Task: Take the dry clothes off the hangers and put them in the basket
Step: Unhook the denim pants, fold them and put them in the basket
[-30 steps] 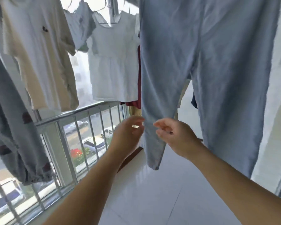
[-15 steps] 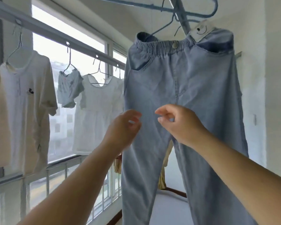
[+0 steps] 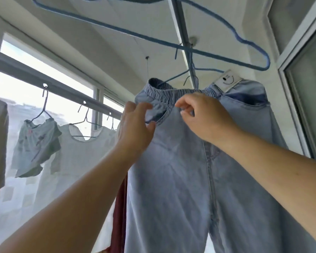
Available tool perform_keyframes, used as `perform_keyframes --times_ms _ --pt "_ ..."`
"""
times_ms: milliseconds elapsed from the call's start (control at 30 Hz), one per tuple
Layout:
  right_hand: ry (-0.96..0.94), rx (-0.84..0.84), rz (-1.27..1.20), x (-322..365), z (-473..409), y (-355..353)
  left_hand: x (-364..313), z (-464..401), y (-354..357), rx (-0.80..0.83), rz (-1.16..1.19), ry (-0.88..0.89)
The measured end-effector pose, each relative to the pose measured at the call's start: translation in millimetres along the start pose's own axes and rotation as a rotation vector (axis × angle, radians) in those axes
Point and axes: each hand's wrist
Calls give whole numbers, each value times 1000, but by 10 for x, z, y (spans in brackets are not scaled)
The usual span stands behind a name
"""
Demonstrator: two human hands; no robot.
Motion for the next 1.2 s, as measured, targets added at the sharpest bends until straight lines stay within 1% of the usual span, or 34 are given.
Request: perform_keyframes --times_ms 167,300,367,433,567,733,800,900,967,1100,1200 --pt "-5 -69 160 19 -392 -87 -68 -453 -1 -103 -149 139" --pt "-34 -79 293 69 -642 -118 -62 -699 -1 -69 -267 198" --pt "-59 -80 399 95 -772 -117 -30 -789 -4 -51 -292 216" --pt "-55 -60 487 128 -879 -123 6 -862 -20 -40 -319 228" --pt "54 34 557 207 -999 -99 78 -937 -79 5 -402 246" --pt "102 136 606 205 -1105 -12 185 -956 -174 41 -461 274" --pt "108 155 598 172 -1162 29 198 -963 -200 56 -494 344" --pt "92 158 575 122 -1212 50 197 -949 -206 67 -629 572" --pt "70 142 554 95 -1210 33 212 -928 -196 76 -677 647" --pt "70 104 522 64 -1216 18 270 -943 -197 74 -710 585" --pt "74 38 524 65 -1241 5 284 -974 -213 89 -632 489"
Point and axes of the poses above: each hand's wrist, its own z-axis away from the middle knuckle, its own y-axis out of the palm, x = y × z, and after that the axes turned 7 degrees about x, right-handed
